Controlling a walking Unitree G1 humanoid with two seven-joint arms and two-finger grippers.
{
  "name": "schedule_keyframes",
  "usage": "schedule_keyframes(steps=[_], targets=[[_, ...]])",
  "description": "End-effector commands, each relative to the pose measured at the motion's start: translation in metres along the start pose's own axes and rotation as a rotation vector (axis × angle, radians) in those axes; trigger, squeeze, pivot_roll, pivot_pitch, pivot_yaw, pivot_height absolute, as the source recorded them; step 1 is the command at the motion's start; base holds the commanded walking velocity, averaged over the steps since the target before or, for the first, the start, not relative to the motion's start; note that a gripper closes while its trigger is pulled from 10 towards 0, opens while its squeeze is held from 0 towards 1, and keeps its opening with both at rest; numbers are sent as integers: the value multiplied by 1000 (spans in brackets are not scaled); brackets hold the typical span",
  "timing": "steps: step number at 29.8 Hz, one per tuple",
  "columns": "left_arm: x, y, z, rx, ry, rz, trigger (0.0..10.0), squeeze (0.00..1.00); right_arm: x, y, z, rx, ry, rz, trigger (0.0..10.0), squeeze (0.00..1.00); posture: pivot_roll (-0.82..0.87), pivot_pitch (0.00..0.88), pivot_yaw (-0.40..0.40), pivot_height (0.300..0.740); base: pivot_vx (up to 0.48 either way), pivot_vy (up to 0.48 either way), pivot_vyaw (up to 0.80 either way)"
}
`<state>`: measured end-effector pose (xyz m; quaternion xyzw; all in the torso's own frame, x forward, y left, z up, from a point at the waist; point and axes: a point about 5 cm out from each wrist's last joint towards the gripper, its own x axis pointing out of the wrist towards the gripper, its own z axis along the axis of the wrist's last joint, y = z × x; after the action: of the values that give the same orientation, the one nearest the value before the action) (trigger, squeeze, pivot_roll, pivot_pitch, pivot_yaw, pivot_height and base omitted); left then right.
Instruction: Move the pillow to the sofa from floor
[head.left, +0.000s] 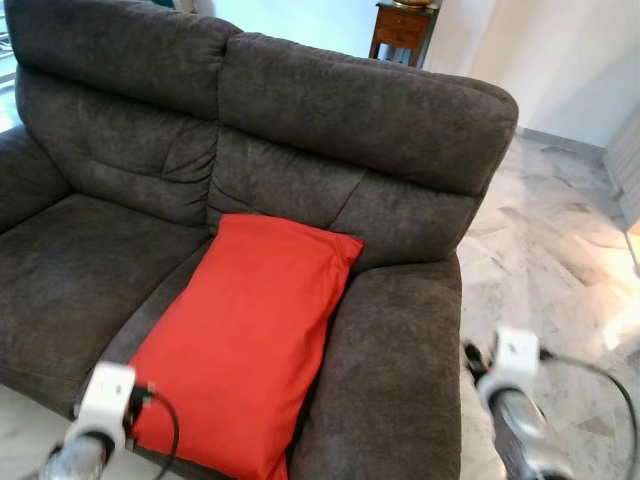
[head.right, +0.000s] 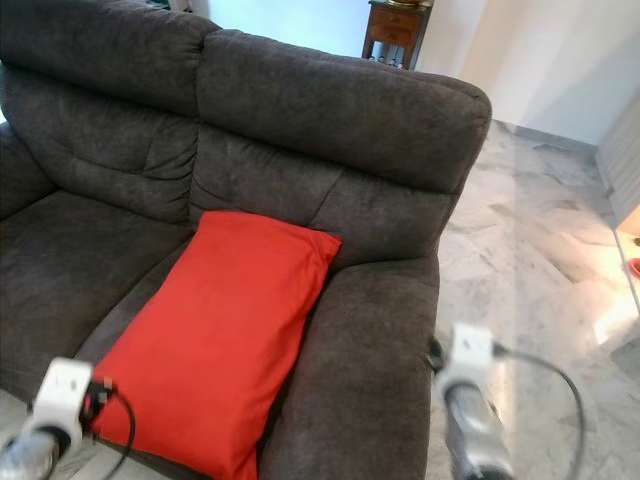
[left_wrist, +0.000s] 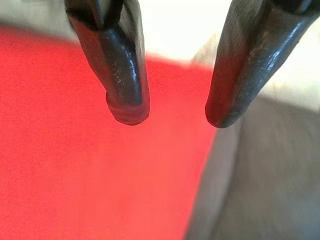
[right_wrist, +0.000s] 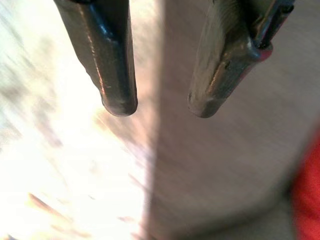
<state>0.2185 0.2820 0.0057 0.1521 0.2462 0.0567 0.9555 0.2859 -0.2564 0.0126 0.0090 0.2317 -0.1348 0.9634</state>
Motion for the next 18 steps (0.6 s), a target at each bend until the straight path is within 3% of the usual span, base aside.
schedule_keyframes(steps=[1, 6, 10, 18], targets=[[-8, -5, -22, 34, 60, -13, 10000, 0, -6, -29, -15, 12, 50, -127, 10000, 0, 240, 100, -82, 740, 0, 0, 0], [-18, -6, -43, 33, 110, -13, 10000, 0, -20, -62, -39, 30, 132, -269, 10000, 0, 236, 97, -72, 740, 0, 0, 0], [-26, -9, -61, 68, 149, -19, 10000, 0, -39, -80, -73, -1, 258, -319, 10000, 0, 242, 79, -66, 740, 0, 0, 0], [-31, -30, -83, 94, 233, -81, 10000, 0, -70, -86, -123, -47, 464, -357, 10000, 0, 240, 7, -45, 740, 0, 0, 0]])
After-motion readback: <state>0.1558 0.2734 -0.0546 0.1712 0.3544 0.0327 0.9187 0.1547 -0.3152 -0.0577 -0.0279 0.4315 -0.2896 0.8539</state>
